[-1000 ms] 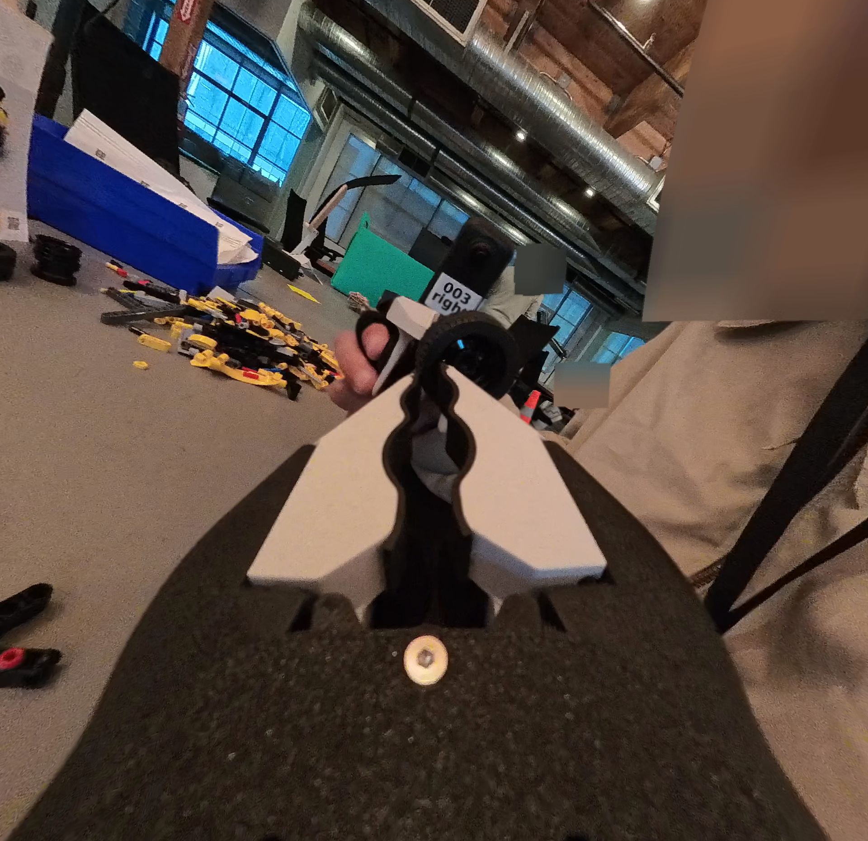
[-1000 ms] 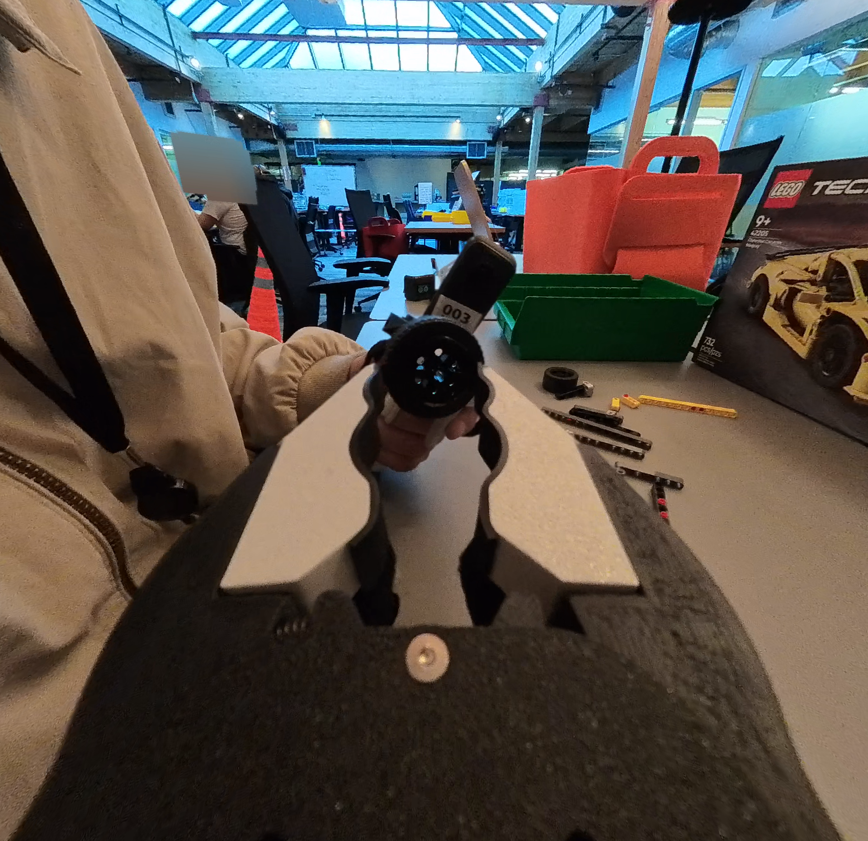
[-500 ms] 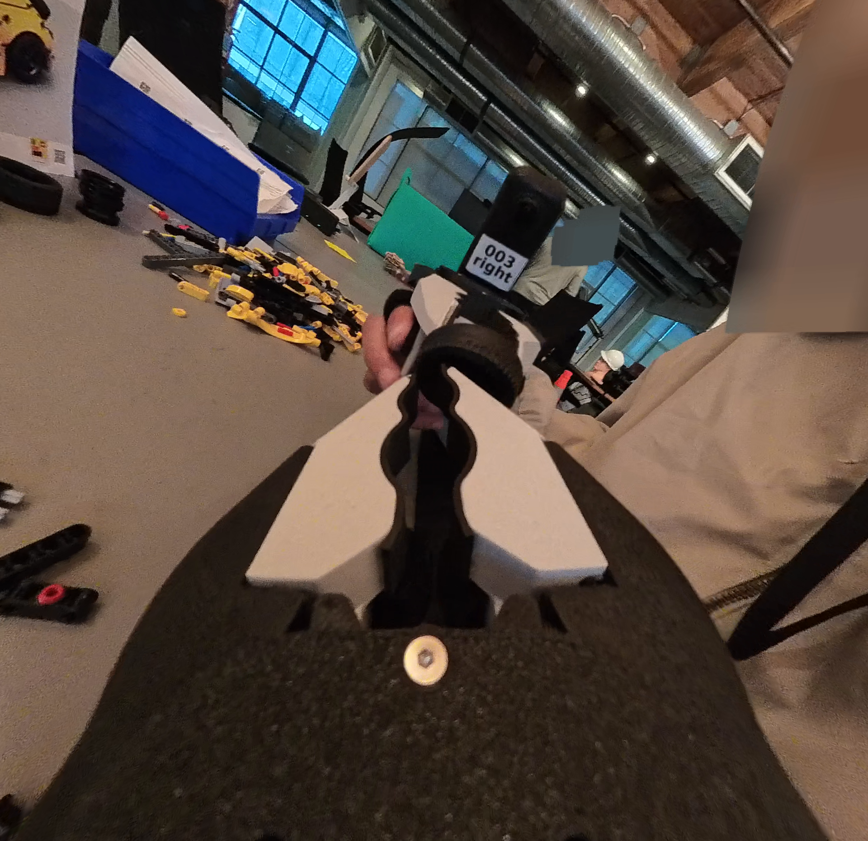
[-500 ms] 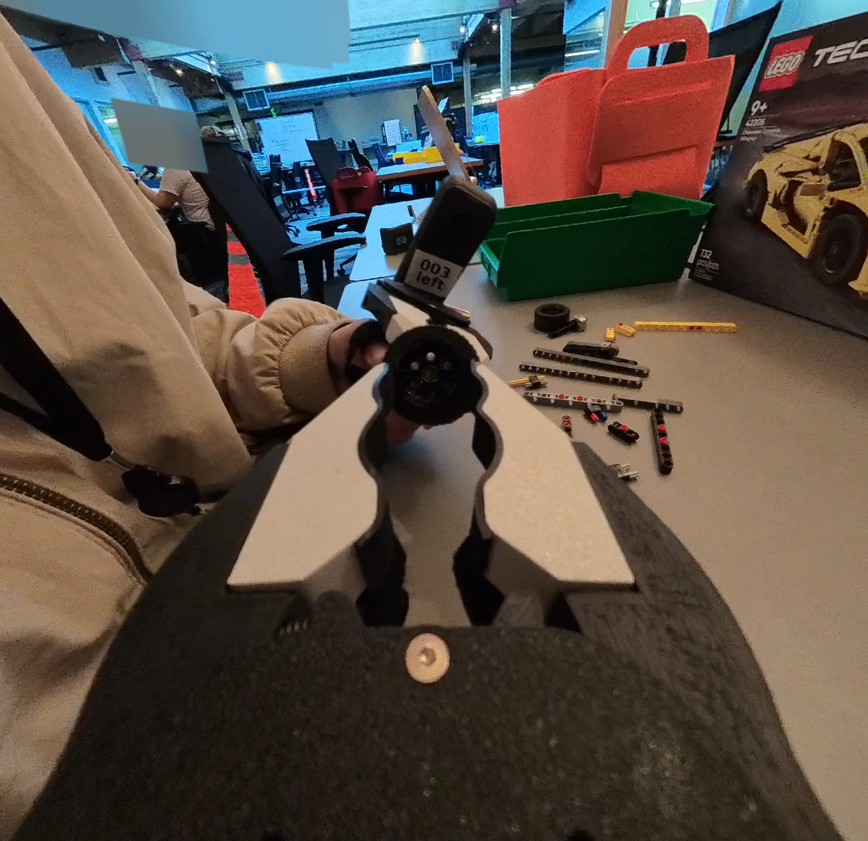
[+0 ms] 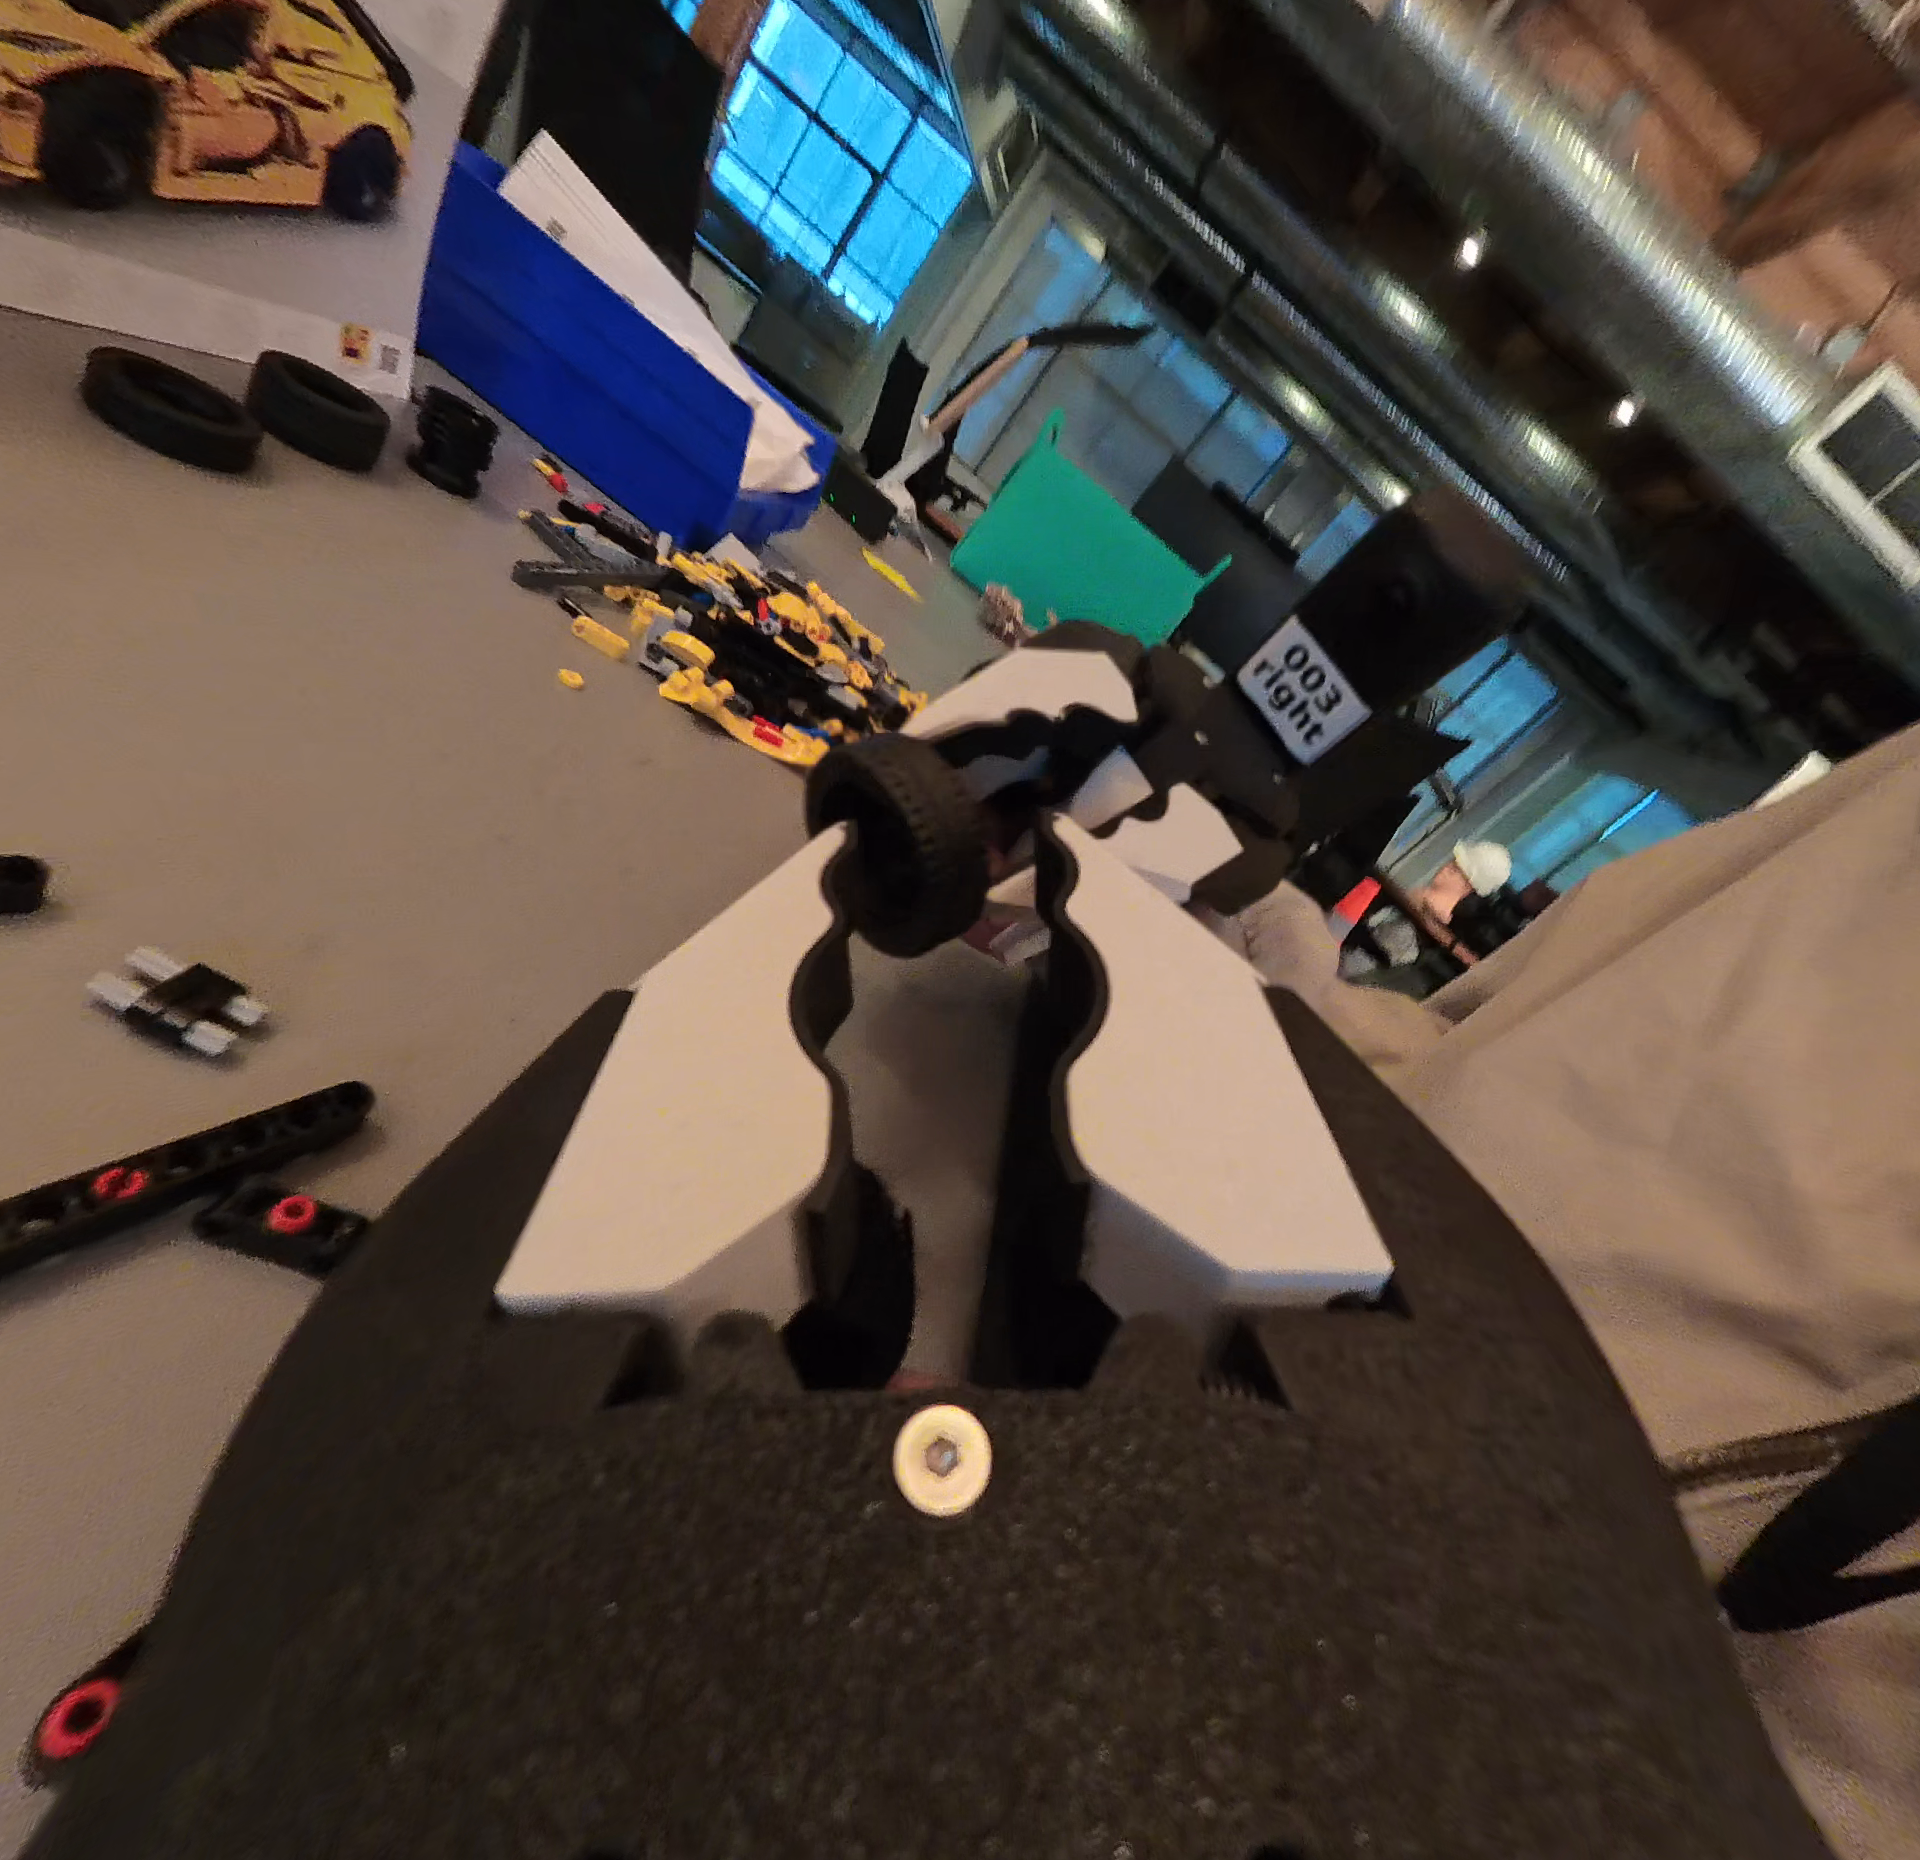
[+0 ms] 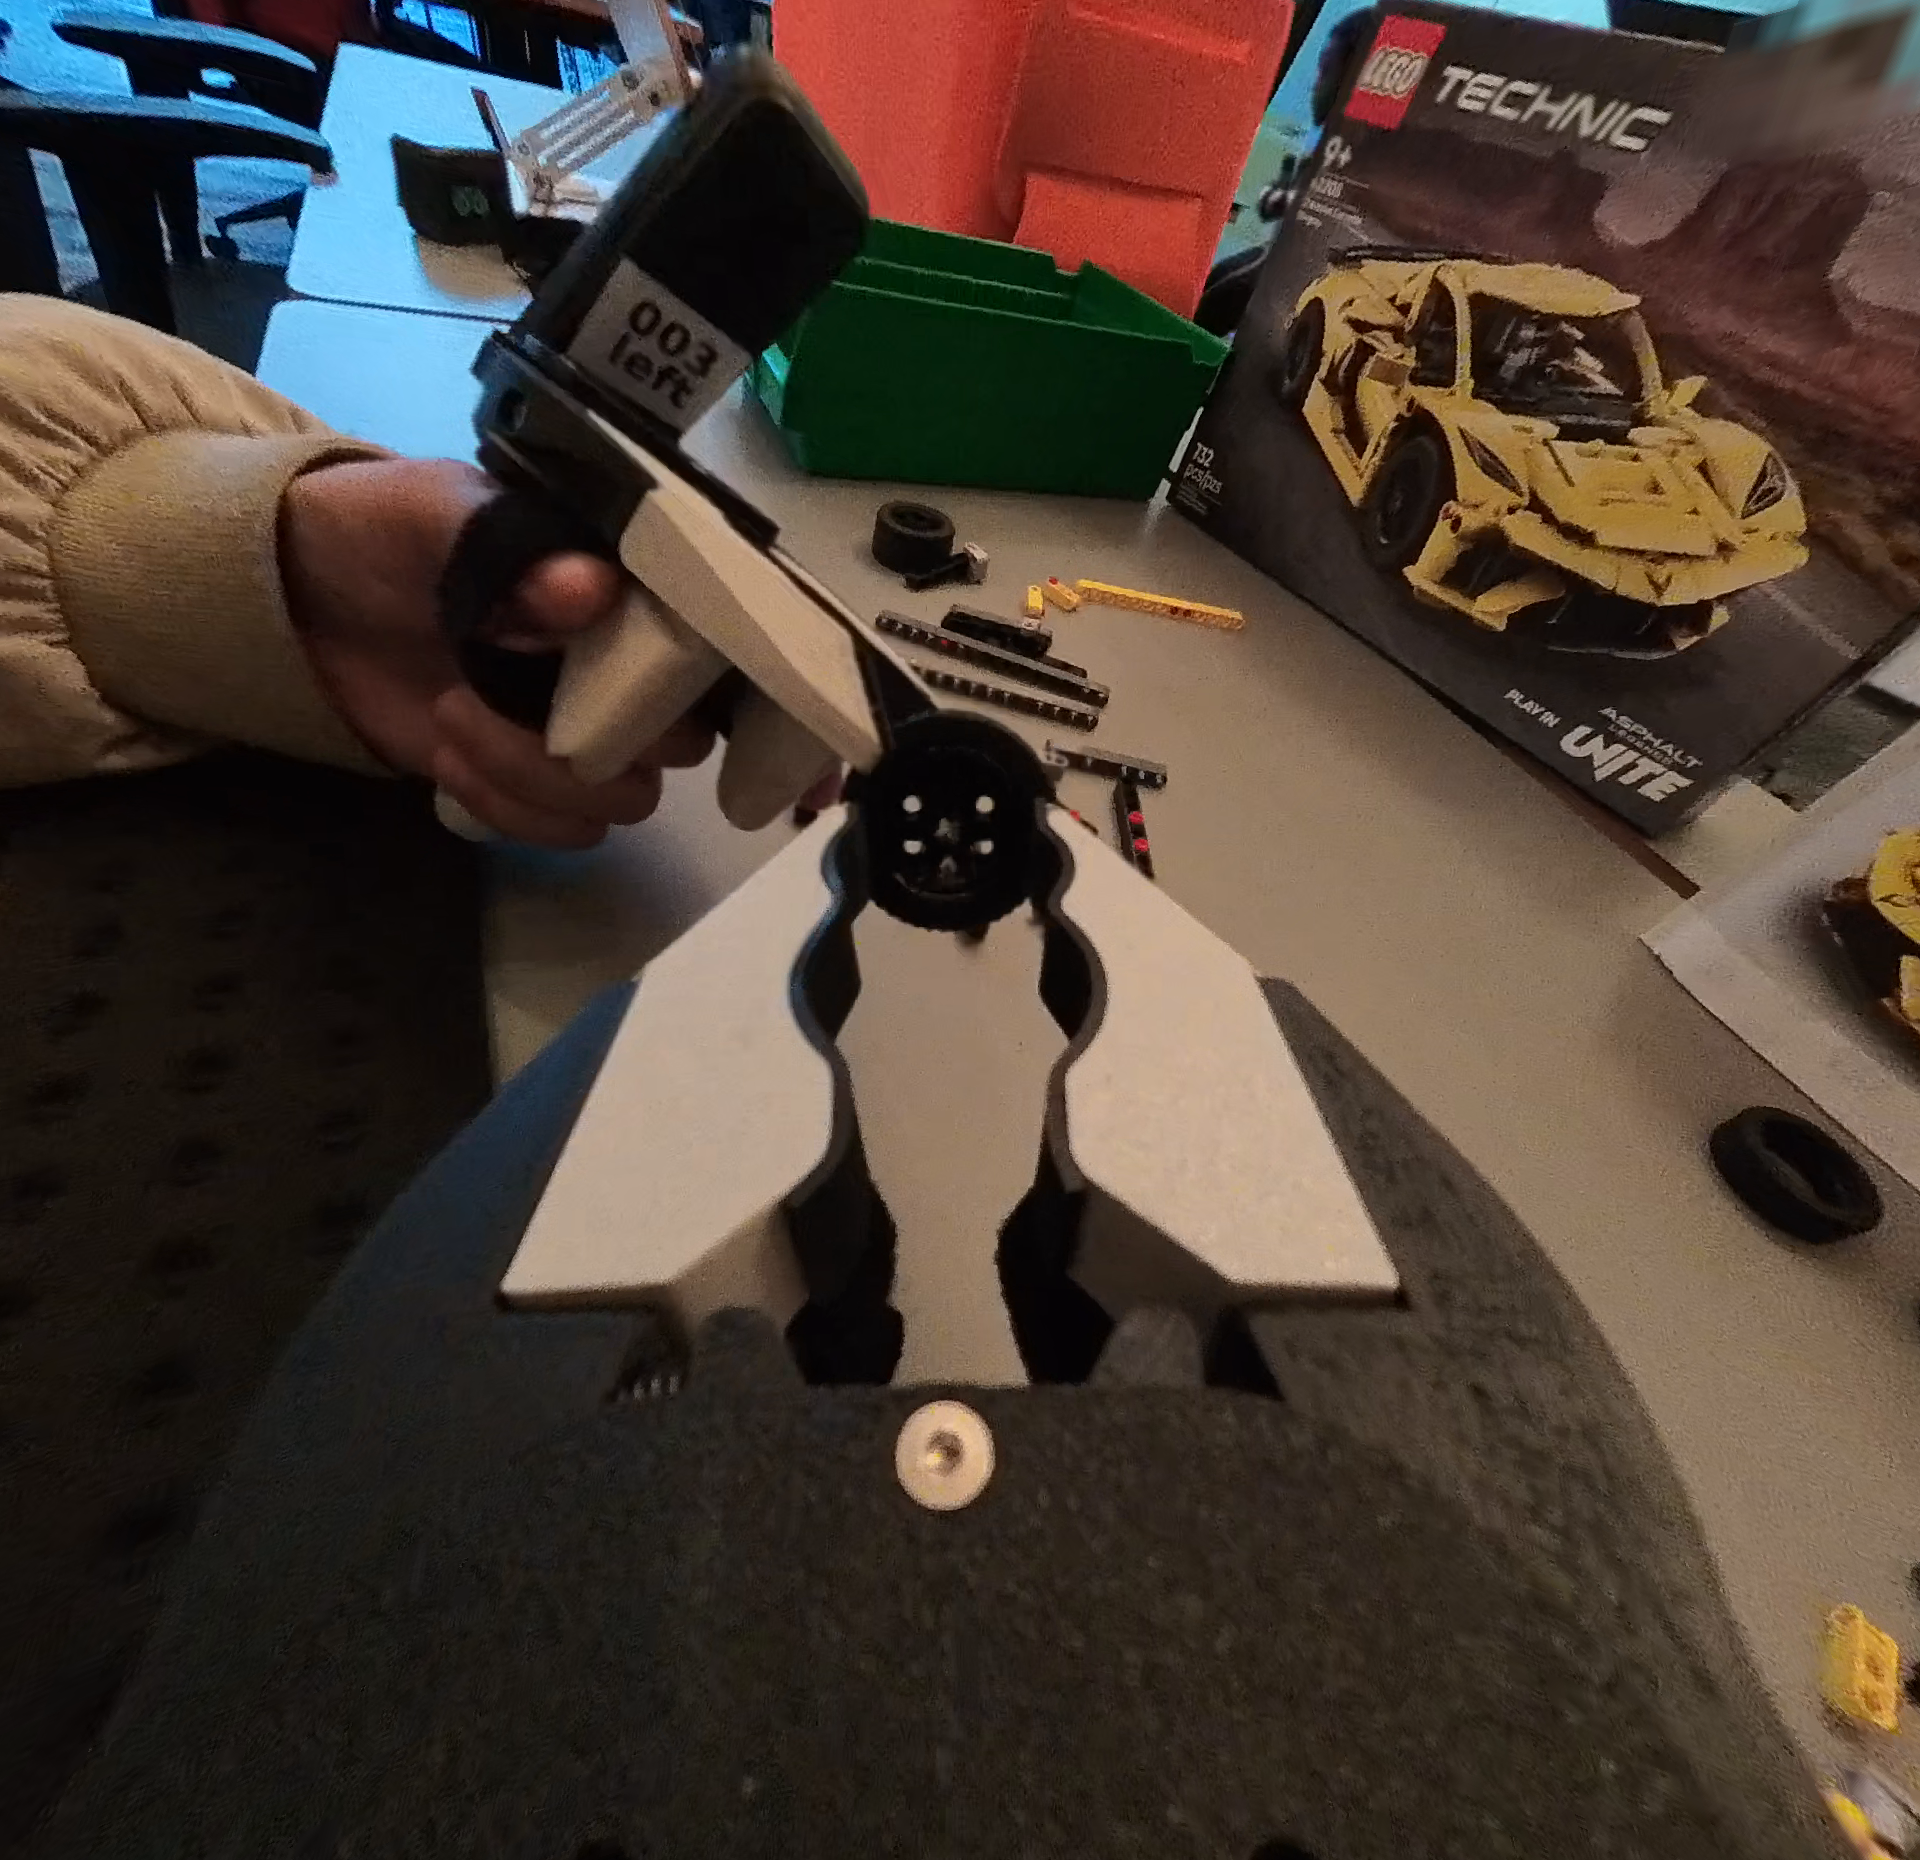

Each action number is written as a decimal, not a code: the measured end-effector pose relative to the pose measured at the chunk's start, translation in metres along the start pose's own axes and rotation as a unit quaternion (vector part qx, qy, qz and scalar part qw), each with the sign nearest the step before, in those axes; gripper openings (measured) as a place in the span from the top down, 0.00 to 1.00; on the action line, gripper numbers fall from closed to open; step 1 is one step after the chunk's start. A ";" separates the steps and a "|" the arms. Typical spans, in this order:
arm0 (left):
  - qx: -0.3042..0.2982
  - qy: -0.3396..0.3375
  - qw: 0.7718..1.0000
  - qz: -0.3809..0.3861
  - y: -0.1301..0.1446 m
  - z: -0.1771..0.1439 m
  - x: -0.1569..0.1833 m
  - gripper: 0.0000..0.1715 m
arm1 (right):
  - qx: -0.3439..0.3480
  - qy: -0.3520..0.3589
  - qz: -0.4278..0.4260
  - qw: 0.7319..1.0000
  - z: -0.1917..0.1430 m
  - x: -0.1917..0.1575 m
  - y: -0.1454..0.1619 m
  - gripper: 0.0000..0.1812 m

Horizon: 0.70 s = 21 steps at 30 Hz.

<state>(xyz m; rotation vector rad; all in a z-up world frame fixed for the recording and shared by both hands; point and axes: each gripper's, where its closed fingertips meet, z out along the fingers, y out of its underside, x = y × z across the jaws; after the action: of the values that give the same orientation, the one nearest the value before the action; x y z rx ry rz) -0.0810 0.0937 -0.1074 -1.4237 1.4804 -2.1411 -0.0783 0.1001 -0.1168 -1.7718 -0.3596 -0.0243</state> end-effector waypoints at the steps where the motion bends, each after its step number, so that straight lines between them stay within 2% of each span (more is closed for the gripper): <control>1: -0.002 -0.005 1.000 0.011 0.001 0.000 0.000 0.89 | 0.002 0.005 -0.009 1.000 0.000 -0.001 -0.001 0.83; 3: 0.003 0.002 1.000 0.013 -0.001 -0.002 0.003 0.91 | 0.024 -0.007 0.011 1.000 -0.001 -0.003 -0.005 0.83; 5: 0.013 0.028 1.000 0.005 -0.004 -0.004 0.011 0.91 | 0.062 -0.041 0.088 0.993 -0.008 -0.002 -0.014 0.87; 6: 0.026 0.057 0.998 0.000 -0.009 -0.007 0.020 0.92 | 0.092 -0.073 0.138 0.983 -0.014 -0.002 -0.022 0.86; 8: 0.052 0.116 0.992 -0.016 -0.017 -0.014 0.038 0.92 | 0.142 -0.141 0.251 0.947 -0.025 0.000 -0.037 0.73; 10: 0.058 0.168 0.983 -0.034 -0.020 -0.018 0.053 0.92 | 0.147 -0.223 0.321 0.909 -0.026 -0.011 -0.042 0.74; 12: 0.048 0.200 0.978 -0.034 -0.017 -0.018 0.065 0.92 | 0.167 -0.289 0.339 0.879 -0.032 -0.026 -0.056 0.83; 16: 0.041 0.235 0.971 -0.026 -0.014 -0.021 0.078 0.92 | 0.181 -0.341 0.377 0.842 -0.041 -0.031 -0.065 0.93; 17: 0.040 0.235 0.971 -0.022 -0.013 -0.020 0.079 0.91 | 0.181 -0.352 0.385 0.834 -0.043 -0.032 -0.066 0.93; 21: 0.057 0.246 0.967 -0.019 -0.020 -0.026 0.081 0.91 | 0.159 -0.365 0.394 0.829 -0.041 -0.040 -0.063 0.93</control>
<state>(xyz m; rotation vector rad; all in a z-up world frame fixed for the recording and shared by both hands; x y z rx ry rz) -0.1367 0.0711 -0.0444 -0.9267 1.4416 -2.6907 -0.1248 0.0638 -0.0562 -1.4130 -0.1260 1.2627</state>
